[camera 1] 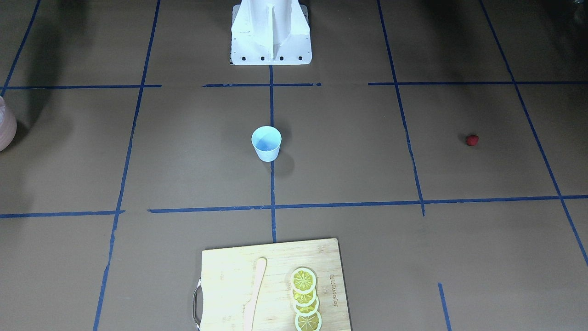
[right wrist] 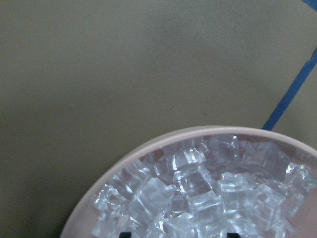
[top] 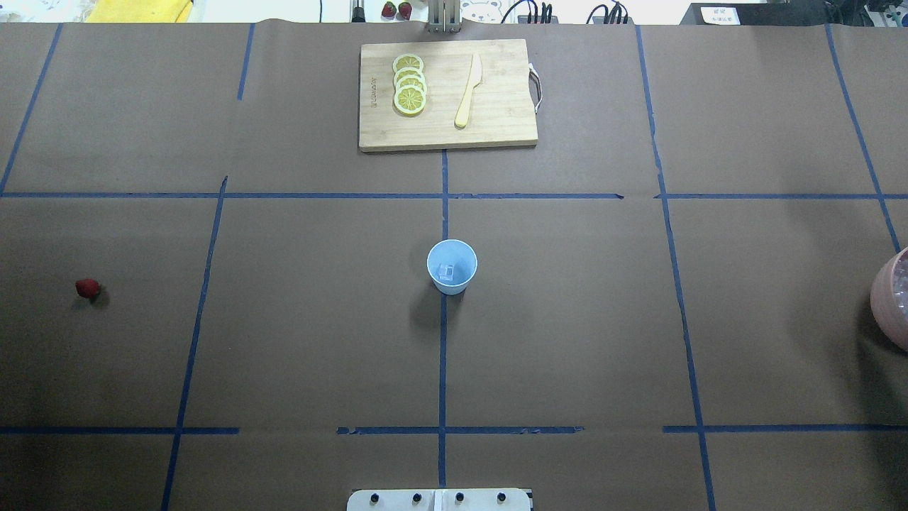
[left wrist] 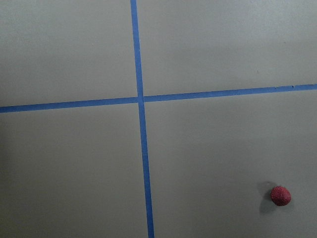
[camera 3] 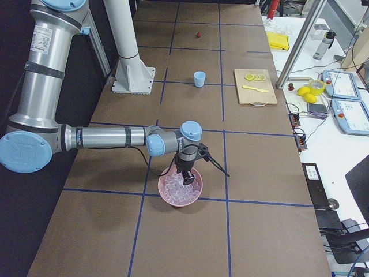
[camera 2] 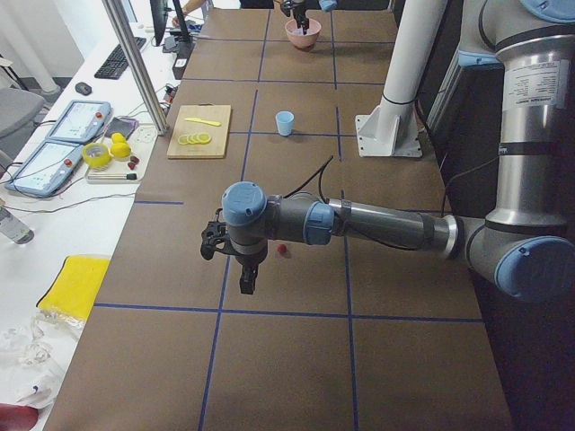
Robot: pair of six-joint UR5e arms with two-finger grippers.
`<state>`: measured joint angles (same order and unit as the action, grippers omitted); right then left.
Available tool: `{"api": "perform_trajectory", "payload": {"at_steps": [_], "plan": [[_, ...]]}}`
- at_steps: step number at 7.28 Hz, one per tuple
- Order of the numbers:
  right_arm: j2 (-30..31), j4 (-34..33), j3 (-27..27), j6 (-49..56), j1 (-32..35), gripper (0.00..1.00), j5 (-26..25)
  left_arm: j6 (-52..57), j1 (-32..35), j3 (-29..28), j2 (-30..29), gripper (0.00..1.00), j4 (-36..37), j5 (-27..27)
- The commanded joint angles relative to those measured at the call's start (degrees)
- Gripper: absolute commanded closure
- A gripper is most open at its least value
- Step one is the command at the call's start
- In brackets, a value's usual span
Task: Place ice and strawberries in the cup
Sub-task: 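Grasp another ice cube from the pink bowl with the right gripper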
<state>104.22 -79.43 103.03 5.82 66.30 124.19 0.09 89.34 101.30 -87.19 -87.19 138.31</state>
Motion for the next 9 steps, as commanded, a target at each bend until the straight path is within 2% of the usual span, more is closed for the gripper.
{"api": "perform_trajectory", "payload": {"at_steps": [1, 9], "plan": [[0.10, -0.20, -0.02, -0.02, -0.21, 0.29, -0.01, 0.00, 0.05, -0.05, 0.00, 0.00, 0.00, 0.12], [-0.07, -0.29, -1.25, -0.11, -0.56, 0.29, -0.09, 0.00, 0.05, 0.04, 0.00, 0.00, 0.00, 0.38]]}}
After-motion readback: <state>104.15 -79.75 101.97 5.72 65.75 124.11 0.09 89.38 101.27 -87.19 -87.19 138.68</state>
